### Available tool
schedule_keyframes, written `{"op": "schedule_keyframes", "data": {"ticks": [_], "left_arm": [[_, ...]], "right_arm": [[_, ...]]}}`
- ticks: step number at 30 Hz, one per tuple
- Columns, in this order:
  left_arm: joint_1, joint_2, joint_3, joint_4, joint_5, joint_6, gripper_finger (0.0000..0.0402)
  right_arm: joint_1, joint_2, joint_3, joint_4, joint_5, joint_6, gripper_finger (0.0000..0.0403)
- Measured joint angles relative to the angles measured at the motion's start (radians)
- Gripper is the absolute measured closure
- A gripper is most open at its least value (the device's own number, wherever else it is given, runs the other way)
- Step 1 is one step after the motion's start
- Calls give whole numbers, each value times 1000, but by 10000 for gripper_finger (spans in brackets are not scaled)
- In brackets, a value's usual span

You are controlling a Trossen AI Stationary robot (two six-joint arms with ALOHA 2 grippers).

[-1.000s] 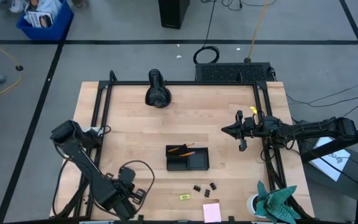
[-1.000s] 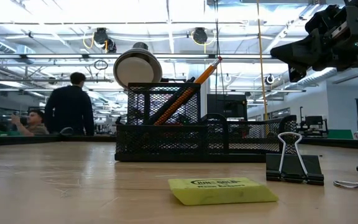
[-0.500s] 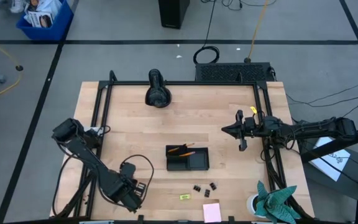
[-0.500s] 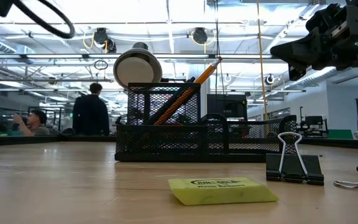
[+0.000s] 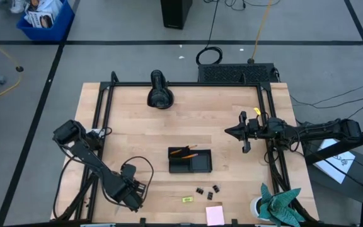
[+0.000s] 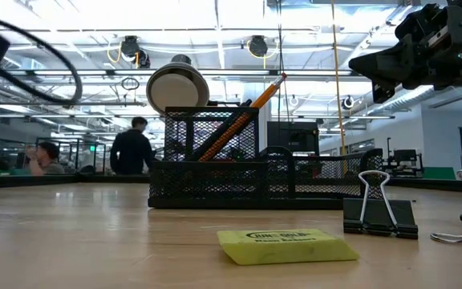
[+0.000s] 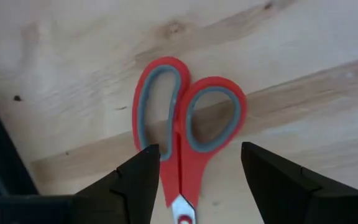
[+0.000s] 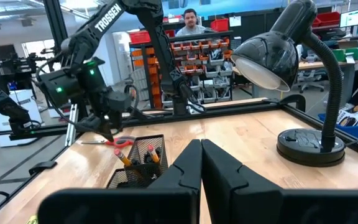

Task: Pick and place office supplies into organizer
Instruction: Put the red scissor into the desk organizer

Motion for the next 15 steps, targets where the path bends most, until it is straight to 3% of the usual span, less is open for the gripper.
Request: {"op": "schedule_keyframes", "data": {"ticks": [15], "left_arm": [[0,-11,-197,272,9,7,170]], "right_arm": [[0,0,0,-1,0,-8,399]]}}
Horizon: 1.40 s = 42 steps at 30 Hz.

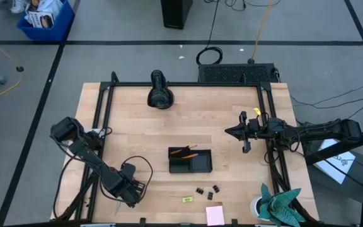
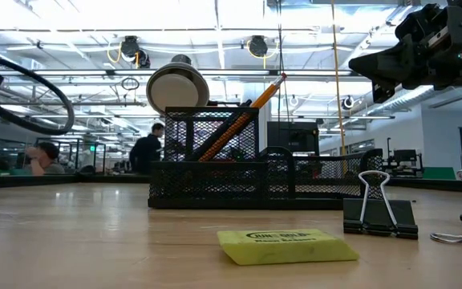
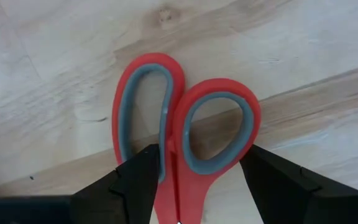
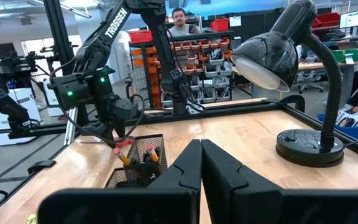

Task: Pick and place office supplies into organizer
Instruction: Put the red scissor into the desk organizer

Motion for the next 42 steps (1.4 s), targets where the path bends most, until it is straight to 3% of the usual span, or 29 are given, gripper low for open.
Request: {"op": "schedule_keyframes", "data": {"ticks": [14,23,31,42], "left_arm": [[3,-32,32,-31,-29,41,170],[5,-159,32,-24,-131,4,169],[5,-171,34,-70,-130,1,171],[5,-171,34,-77,-138,9,260]], "right_arm": [[0,0,0,8,2,-6,399],[0,0,0,8,0,-4,399],[0,0,0,7,0,-4,399],[0,0,0,7,-1,-4,399]]}}
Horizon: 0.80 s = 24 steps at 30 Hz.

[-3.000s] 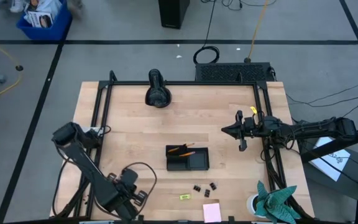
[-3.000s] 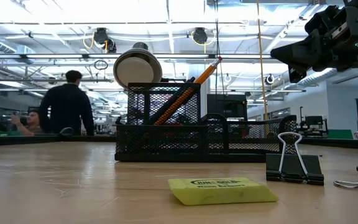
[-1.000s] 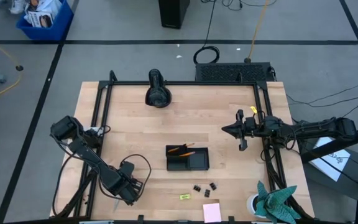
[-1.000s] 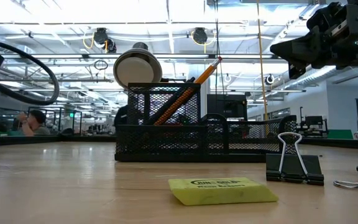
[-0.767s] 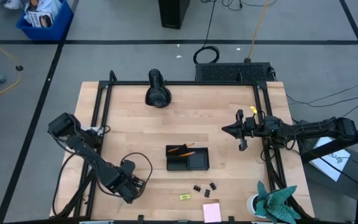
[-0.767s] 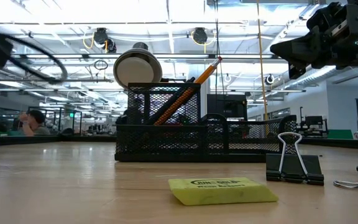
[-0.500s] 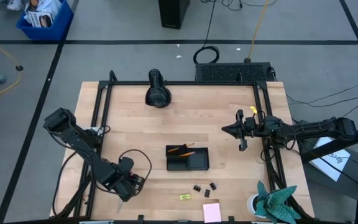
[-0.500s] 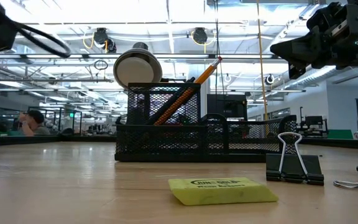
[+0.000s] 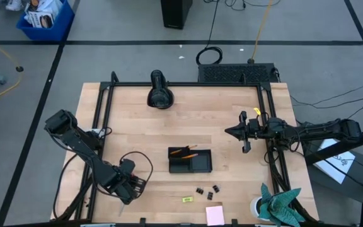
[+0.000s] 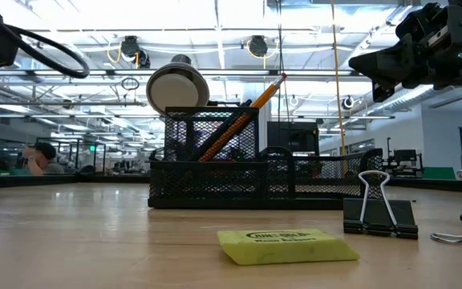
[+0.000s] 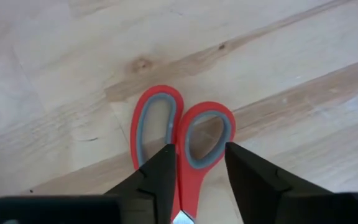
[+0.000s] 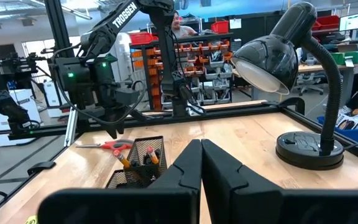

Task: Pick and place office supplies into organizer
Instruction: Put the red scissor into the desk organizer

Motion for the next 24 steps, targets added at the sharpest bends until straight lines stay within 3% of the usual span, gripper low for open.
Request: {"op": "schedule_keyframes", "data": {"ticks": [5,14,24], "left_arm": [[0,0,-16,5,-12,3,266],[0,0,-78,88,-5,3,228],[-8,0,-180,254,8,1,243]], "right_arm": [[0,0,0,0,0,0,399],[0,0,0,0,0,0,399],[0,0,0,-1,0,0,399]]}}
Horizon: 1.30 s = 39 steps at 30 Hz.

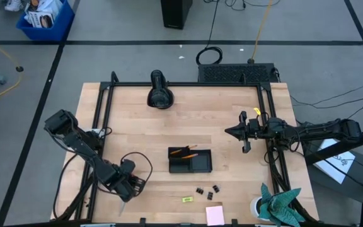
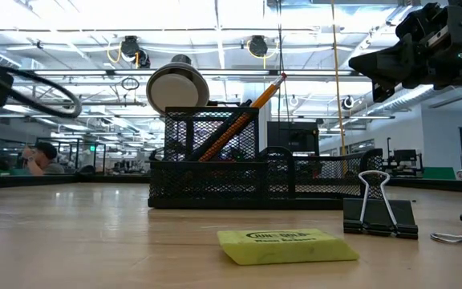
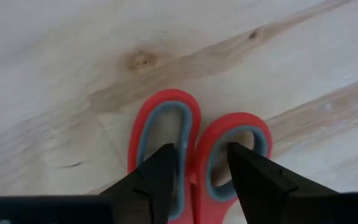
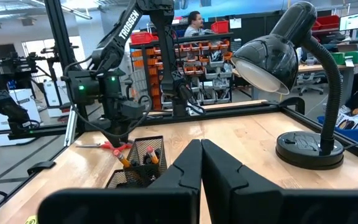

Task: Pick and place office supplies into organizer
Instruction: Put the red scissor into the desk organizer

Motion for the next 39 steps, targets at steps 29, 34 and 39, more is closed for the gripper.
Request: {"op": "schedule_keyframes", "data": {"ticks": [29,34,39], "left_arm": [[-22,82,12,134,-666,275,365],[-4,56,29,174,-878,459,390],[10,-13,63,338,-1101,933,379]], "right_arm": [[0,2,0,-37,0,12,399],[0,2,0,-37,0,12,399],[0,2,0,-37,0,11,399]]}}
